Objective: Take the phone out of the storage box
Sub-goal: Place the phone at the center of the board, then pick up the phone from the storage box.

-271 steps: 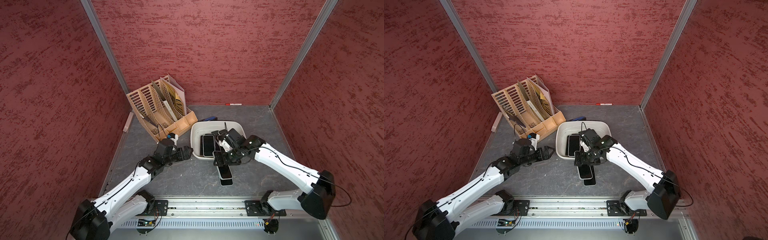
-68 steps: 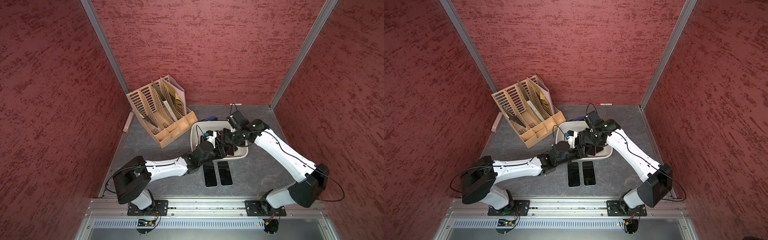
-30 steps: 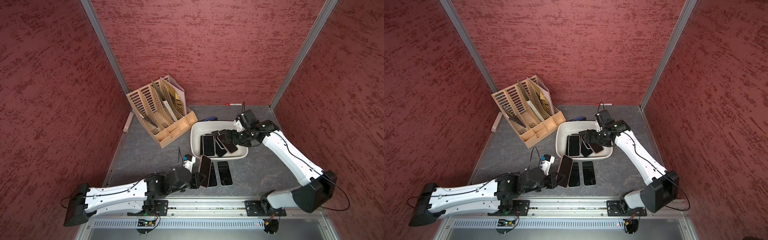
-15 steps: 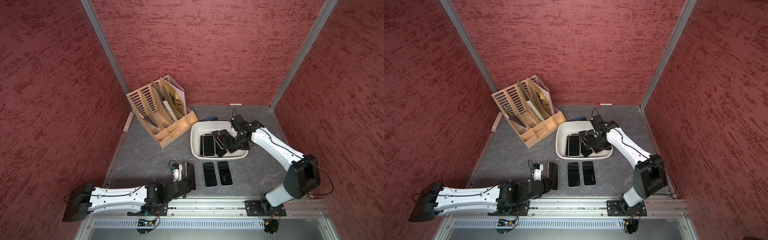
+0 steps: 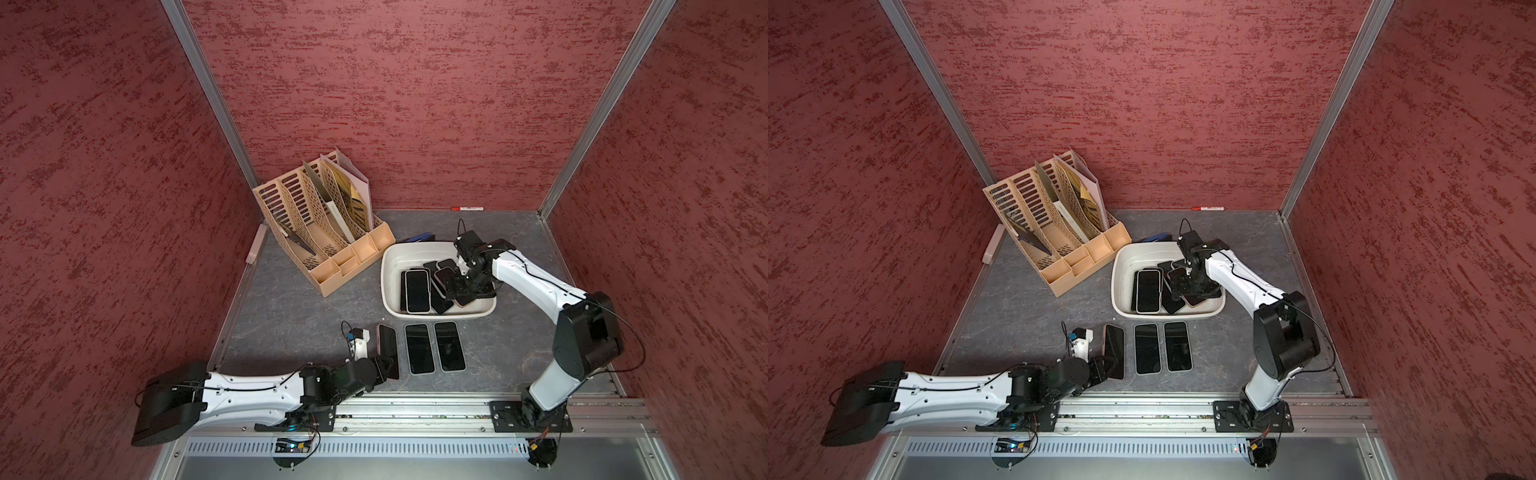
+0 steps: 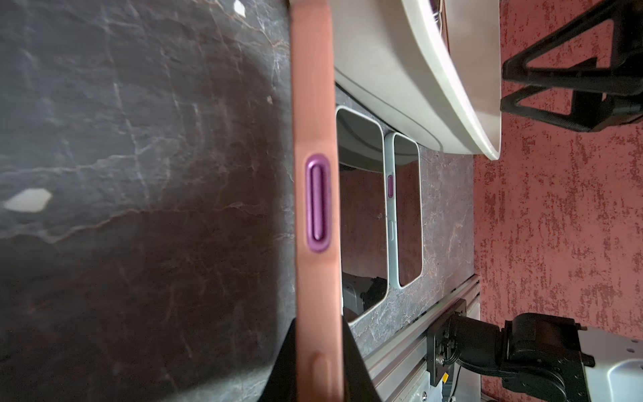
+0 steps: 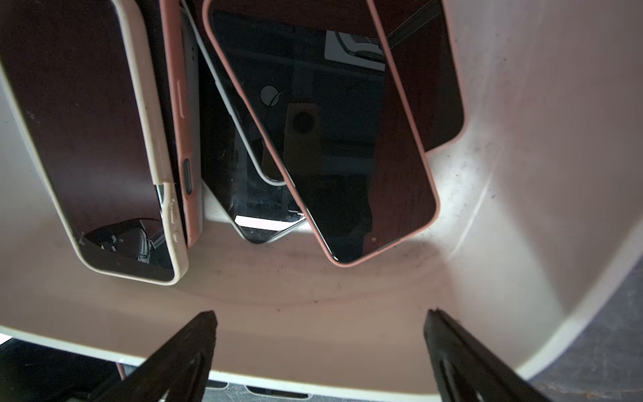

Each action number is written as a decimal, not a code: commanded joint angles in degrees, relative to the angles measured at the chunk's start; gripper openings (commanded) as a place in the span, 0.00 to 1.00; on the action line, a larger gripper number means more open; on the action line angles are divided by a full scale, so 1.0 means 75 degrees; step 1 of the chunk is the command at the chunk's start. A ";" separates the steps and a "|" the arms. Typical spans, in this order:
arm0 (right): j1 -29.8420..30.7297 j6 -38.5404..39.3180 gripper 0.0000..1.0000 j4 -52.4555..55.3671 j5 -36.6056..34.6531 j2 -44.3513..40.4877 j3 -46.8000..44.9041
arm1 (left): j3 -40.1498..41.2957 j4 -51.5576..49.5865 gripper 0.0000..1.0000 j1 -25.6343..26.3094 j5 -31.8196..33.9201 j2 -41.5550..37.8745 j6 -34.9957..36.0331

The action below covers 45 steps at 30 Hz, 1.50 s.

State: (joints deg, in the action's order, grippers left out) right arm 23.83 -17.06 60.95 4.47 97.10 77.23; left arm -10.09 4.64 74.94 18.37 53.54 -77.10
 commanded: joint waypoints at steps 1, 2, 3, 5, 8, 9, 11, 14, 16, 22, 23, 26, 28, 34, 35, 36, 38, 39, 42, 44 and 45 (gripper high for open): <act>-0.0055 0.0008 0.98 -0.0140 0.0158 -0.0009 0.0365 | 0.0030 0.1007 0.00 -0.0134 -0.0367 0.0302 0.0302; -0.0049 -0.0008 0.98 -0.0135 0.0198 0.0001 0.0396 | 0.0036 0.1131 0.00 -0.0190 -0.0452 0.0443 0.0325; -0.0049 -0.0035 0.98 -0.0146 0.0235 -0.0006 0.0402 | 0.0050 0.1285 0.00 -0.0246 -0.0537 0.0586 0.0342; -0.0044 -0.0035 0.98 -0.0146 0.0248 -0.0003 0.0381 | 0.0040 0.1541 0.00 -0.0365 -0.0695 0.0874 0.0390; -0.0049 -0.0034 0.98 -0.0149 0.0213 -0.0003 0.0294 | 0.0006 0.1818 0.00 -0.0507 -0.0820 0.1298 0.0387; -0.0049 -0.0023 0.98 -0.0157 0.0195 -0.0003 0.0256 | -0.0011 0.1912 0.00 -0.0559 -0.0832 0.1439 0.0362; -0.0050 0.0012 0.98 -0.0153 0.0151 0.0012 0.0203 | -0.0049 0.2106 0.00 -0.0664 -0.0878 0.1696 0.0378; -0.0071 0.0216 0.98 -0.0145 -0.0066 0.0143 0.0156 | -0.0147 0.2401 0.01 -0.0880 -0.1078 0.2121 0.0436; -0.0176 0.0411 0.98 -0.0171 -0.0228 0.0364 0.0204 | -0.0218 0.2598 0.04 -0.1010 -0.1292 0.2416 0.0471; -0.0642 0.0867 0.98 -0.0168 -0.0233 0.1275 0.0945 | -0.0261 0.2563 0.32 -0.1109 -0.1571 0.2703 0.0304; -0.0667 0.0950 0.98 -0.0149 -0.0162 0.1472 0.1117 | -0.0263 0.2449 0.36 -0.1097 -0.1568 0.2639 0.0268; -0.0690 0.1163 0.98 -0.0259 0.0043 0.1869 0.1493 | -0.0283 0.1919 0.54 -0.1109 -0.1516 0.2264 0.0210; -0.0689 0.1312 0.98 -0.0447 0.0082 0.2026 0.1609 | -0.0328 0.1360 0.68 -0.1112 -0.1439 0.1837 0.0194; -0.0695 0.1691 0.98 -0.0510 0.0296 0.2597 0.1996 | -0.0443 -0.0772 1.00 -0.1205 -0.1111 -0.0073 0.0228; -0.0713 0.1742 0.98 -0.0536 0.0447 0.2661 0.2026 | -0.0425 -0.1096 1.00 -0.1235 -0.1057 -0.0449 0.0227; -0.0711 0.1747 0.98 -0.0576 0.0541 0.2695 0.2030 | -0.0394 -0.1343 1.00 -0.1270 -0.1011 -0.0771 0.0206; -0.0725 0.1792 0.98 -0.0671 0.0611 0.2755 0.1991 | -0.0349 -0.1874 1.00 -0.1339 -0.0908 -0.1516 0.0178; -0.0719 0.1818 0.98 -0.0696 0.0617 0.2768 0.1993 | -0.0351 -0.2072 1.00 -0.1363 -0.0866 -0.1802 0.0173; -0.0736 0.1923 0.98 -0.0644 0.0401 0.2870 0.2044 | -0.0343 -0.2437 1.00 -0.1468 -0.0794 -0.2553 0.0274; -0.0735 0.1945 0.98 -0.0597 0.0388 0.2908 0.2055 | -0.0357 -0.2543 1.00 -0.1552 -0.0826 -0.2825 0.0361; -0.0740 0.1935 0.98 -0.0580 0.0410 0.2912 0.2050 | -0.0374 -0.2561 1.00 -0.1587 -0.0842 -0.2894 0.0402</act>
State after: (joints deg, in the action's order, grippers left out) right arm 18.59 -3.70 56.95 7.49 118.41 91.33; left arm -12.32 -9.76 63.79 11.03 33.08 -75.59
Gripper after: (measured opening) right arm 0.984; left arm 0.996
